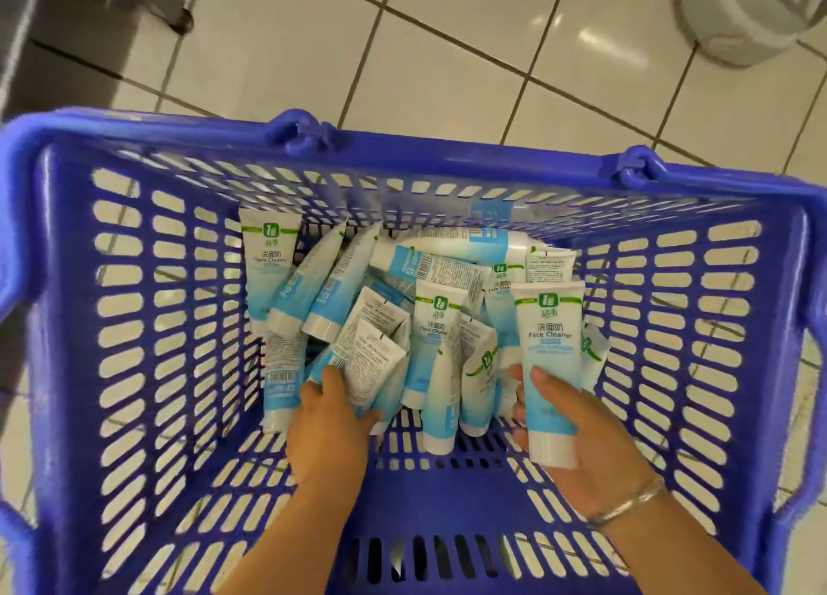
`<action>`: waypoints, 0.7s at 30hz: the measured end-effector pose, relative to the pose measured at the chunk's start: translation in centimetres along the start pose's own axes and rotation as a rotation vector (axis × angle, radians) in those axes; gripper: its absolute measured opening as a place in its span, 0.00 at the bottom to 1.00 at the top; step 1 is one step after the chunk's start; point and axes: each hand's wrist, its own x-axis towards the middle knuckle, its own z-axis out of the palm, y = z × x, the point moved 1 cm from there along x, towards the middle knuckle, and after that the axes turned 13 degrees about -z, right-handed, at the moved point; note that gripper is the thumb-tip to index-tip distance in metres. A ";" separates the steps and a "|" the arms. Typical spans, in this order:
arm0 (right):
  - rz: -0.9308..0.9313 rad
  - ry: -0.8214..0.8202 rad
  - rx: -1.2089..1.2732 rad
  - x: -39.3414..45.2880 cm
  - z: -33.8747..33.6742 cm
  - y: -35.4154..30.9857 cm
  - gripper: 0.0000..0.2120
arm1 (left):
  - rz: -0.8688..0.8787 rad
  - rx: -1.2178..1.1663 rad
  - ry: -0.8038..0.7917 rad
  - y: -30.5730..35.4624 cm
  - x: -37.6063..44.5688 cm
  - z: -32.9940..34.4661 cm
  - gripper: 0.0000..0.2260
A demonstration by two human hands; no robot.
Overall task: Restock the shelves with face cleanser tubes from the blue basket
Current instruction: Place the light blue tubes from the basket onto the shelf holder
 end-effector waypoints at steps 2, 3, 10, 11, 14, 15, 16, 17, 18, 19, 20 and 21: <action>-0.005 -0.029 0.042 0.6 0.4 0.0 0.15 | 0.073 0.039 0.056 -0.4 0.4 0.0 0.27; -0.010 -0.038 0.044 0.9 0.8 -0.1 0.14 | 0.110 0.024 0.060 -0.5 0.8 -0.1 0.26; -0.100 0.073 -0.137 1.7 1.2 0.2 0.04 | 0.187 -0.583 -0.379 0.3 -0.4 -1.8 0.12; -0.099 0.087 -0.145 1.3 1.2 0.7 0.04 | 0.119 -0.725 -0.512 -0.1 -1.4 -2.2 0.10; -0.099 0.109 -0.154 -0.7 1.1 1.3 0.07 | -0.059 -1.077 -0.823 -1.3 -4.7 -4.3 0.13; -0.107 0.093 -0.154 -1.2 1.5 0.9 0.08 | -0.038 -1.125 -0.838 -1.3 -5.5 -5.3 0.18; -0.115 0.069 -0.153 -1.6 2.1 0.1 0.09 | -0.004 -1.159 -0.834 -1.2 -6.1 -6.4 0.22; -0.121 0.044 -0.154 -1.9 2.8 -0.8 0.09 | 0.035 -1.184 -0.809 -1.0 -6.6 -7.7 0.24; -0.131 0.020 -0.162 -2.4 3.6 -1.7 0.10 | 0.063 -1.211 -0.777 -0.8 -7.3 -9.0 0.24; -0.148 -0.006 -0.180 -3.0 4.4 -2.8 0.10 | 0.080 -1.243 -0.752 -0.7 -8.0 -10.3 0.22; -0.173 -0.029 -0.201 -3.7 5.2 -4.0 0.11 | 0.084 -1.267 -0.730 -0.7 -8.9 -11.7 0.20; -0.198 -0.048 -0.220 -4.6 5.9 -5.2 0.12 | 0.087 -1.287 -0.710 -0.7 -9.8 -12.9 0.18</action>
